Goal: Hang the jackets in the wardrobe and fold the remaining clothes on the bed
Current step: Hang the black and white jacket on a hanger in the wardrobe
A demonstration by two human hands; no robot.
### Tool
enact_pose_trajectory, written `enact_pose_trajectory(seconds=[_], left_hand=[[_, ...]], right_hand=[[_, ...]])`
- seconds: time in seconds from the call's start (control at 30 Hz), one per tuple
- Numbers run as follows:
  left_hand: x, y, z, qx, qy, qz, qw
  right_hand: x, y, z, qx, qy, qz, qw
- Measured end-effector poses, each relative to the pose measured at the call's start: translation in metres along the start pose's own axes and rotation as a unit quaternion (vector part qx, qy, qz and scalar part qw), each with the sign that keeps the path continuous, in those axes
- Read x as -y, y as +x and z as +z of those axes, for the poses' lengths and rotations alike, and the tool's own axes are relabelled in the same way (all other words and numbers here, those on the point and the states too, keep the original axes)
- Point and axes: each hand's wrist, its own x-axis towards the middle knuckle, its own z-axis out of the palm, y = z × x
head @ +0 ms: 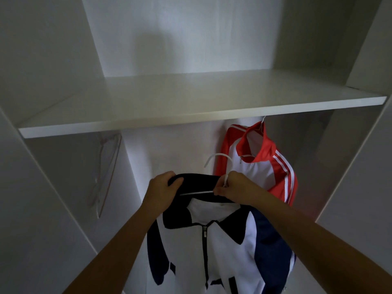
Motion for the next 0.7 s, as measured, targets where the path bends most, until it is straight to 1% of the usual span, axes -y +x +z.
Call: enact_pose_trajectory(seconds=[0.03,0.07,0.1,0.13,0.17,0.27,0.3,0.4,0.5,0.63,0.7], left_hand=[[0.000,0.003,0.003,-0.048,0.000,0.011,0.999],[-0.001,0.007,0.006,-0.076,0.006,0.023,0.997],[0.001,0.011,0.011,-0.079,0.023,0.041,0.996],[0.002,0.017,0.016,-0.057,0.050,0.061,0.995],[0.004,0.024,0.020,-0.016,0.076,0.083,0.994],[0.011,0.046,0.038,0.125,0.129,0.102,0.978],[0.013,0.052,0.045,0.139,0.160,0.111,0.971],[0.015,0.073,0.065,0.112,0.260,0.149,0.947],[0.016,0.098,0.085,0.090,0.340,0.202,0.914],[0.021,0.130,0.107,0.089,0.390,0.237,0.885],[0.023,0.142,0.115,0.080,0.396,0.249,0.880]], right_hand=[[-0.001,0.002,-0.003,-0.006,0.001,0.006,1.000],[-0.002,0.005,-0.007,-0.010,0.007,0.013,1.000],[-0.002,0.008,-0.012,-0.011,0.019,0.020,1.000],[-0.003,0.011,-0.017,-0.011,0.034,0.024,0.999],[-0.004,0.015,-0.021,-0.013,0.051,0.025,0.998],[-0.016,0.026,-0.030,-0.041,0.084,0.031,0.995],[-0.022,0.031,-0.031,-0.054,0.090,0.037,0.994],[-0.042,0.046,-0.034,-0.079,0.097,0.049,0.991],[-0.066,0.064,-0.039,-0.103,0.075,0.040,0.991],[-0.100,0.090,-0.037,-0.144,-0.013,-0.004,0.989],[-0.112,0.100,-0.032,-0.161,-0.034,-0.019,0.986]])
